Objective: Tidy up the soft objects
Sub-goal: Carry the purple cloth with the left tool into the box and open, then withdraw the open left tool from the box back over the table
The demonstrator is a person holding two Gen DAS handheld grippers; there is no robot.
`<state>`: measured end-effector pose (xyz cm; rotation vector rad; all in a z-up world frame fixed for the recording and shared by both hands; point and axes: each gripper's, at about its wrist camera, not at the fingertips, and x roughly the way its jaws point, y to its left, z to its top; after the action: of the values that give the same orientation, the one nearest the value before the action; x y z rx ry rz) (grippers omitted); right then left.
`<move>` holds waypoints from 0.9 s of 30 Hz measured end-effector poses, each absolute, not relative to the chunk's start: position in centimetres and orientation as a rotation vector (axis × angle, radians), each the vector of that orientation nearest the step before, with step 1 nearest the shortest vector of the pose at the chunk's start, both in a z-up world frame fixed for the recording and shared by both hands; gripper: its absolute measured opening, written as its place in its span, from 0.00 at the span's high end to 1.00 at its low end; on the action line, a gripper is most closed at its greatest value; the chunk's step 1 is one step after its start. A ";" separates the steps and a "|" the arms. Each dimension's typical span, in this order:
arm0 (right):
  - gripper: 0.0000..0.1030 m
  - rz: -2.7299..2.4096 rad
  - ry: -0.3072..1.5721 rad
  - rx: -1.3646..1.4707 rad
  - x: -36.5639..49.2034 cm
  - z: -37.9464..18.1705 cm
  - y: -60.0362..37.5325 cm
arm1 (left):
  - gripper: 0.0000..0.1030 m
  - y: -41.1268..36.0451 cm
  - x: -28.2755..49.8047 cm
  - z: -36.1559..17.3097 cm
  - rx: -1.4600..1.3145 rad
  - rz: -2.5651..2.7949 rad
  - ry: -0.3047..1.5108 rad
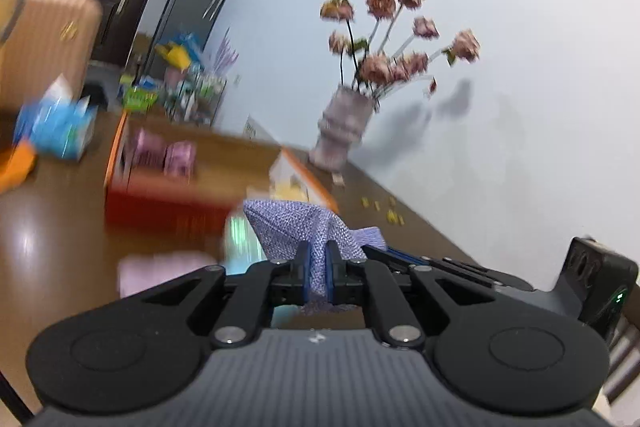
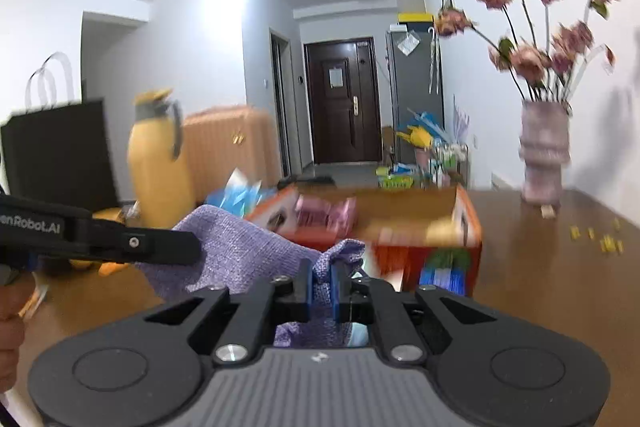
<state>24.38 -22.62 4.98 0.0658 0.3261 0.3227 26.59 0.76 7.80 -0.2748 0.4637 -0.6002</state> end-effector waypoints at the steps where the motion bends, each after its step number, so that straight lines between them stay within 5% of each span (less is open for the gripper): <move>1: 0.92 0.318 0.314 0.067 26.4 6.0 -23.1 | 0.92 0.2 28.8 8.8 -0.262 -0.607 0.460; 7: 0.92 0.274 0.405 0.030 43.1 9.5 -25.3 | 0.92 -4.1 45.9 10.8 -0.226 -0.587 0.587; 13: 0.92 0.184 0.633 -0.042 57.7 4.7 -26.4 | 0.92 -9.0 58.8 4.4 -0.159 -0.479 0.782; 15: 0.89 0.150 0.671 -0.124 60.2 2.8 -25.7 | 0.90 -9.8 60.8 2.5 -0.149 -0.456 0.826; 19: 0.83 0.113 0.712 -0.186 62.3 0.9 -25.0 | 0.64 -9.9 62.3 0.8 -0.130 -0.433 0.854; 27: 0.70 0.117 0.636 -0.085 59.8 5.0 -27.7 | 0.55 -6.9 58.5 6.3 -0.070 -0.439 0.745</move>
<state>59.75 -27.70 5.01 -0.0850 0.6358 0.1172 58.50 -6.89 6.35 -0.0704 0.7448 -0.4392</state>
